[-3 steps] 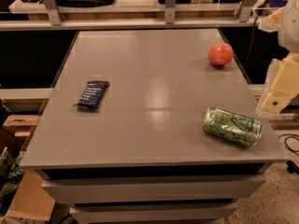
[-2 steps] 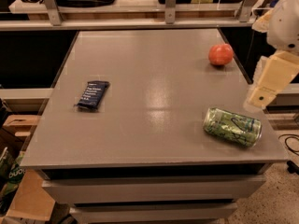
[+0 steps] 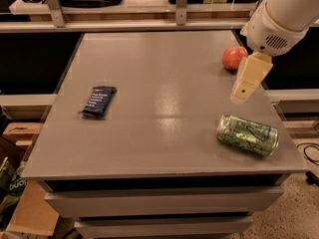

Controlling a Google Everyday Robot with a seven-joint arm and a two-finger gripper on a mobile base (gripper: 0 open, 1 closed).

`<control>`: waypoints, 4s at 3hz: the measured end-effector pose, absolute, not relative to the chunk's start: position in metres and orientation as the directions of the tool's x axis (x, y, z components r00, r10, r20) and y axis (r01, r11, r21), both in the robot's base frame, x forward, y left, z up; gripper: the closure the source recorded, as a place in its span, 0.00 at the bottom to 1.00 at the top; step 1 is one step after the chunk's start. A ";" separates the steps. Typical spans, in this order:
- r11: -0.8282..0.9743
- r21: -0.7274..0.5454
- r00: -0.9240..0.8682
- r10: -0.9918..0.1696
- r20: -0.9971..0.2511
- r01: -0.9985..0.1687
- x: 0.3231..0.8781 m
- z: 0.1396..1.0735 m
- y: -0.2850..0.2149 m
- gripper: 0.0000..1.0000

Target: Move apple near rxbar blueberry

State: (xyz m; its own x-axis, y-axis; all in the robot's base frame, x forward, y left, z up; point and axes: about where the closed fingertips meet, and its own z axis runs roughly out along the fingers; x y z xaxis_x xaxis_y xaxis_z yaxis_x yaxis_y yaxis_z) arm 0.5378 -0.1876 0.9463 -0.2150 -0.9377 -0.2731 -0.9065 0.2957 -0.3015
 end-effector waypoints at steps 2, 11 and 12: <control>0.294 -0.314 -0.207 -0.937 -0.281 -0.903 0.545 0.947 -0.186 0.00; 0.488 -0.368 -0.332 -0.849 -0.412 -0.791 0.688 0.876 -0.235 0.00; 0.495 -0.354 -0.342 -0.844 -0.412 -0.794 0.691 0.869 -0.238 0.00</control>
Offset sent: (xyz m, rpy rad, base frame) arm 0.0177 0.0024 0.0006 0.0134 -0.0358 0.0054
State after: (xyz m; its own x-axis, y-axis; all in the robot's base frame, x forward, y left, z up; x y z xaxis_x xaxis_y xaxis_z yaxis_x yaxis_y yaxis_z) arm 0.6911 -0.2383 0.8694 -0.3425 -0.8444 -0.4119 -0.7937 0.4946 -0.3541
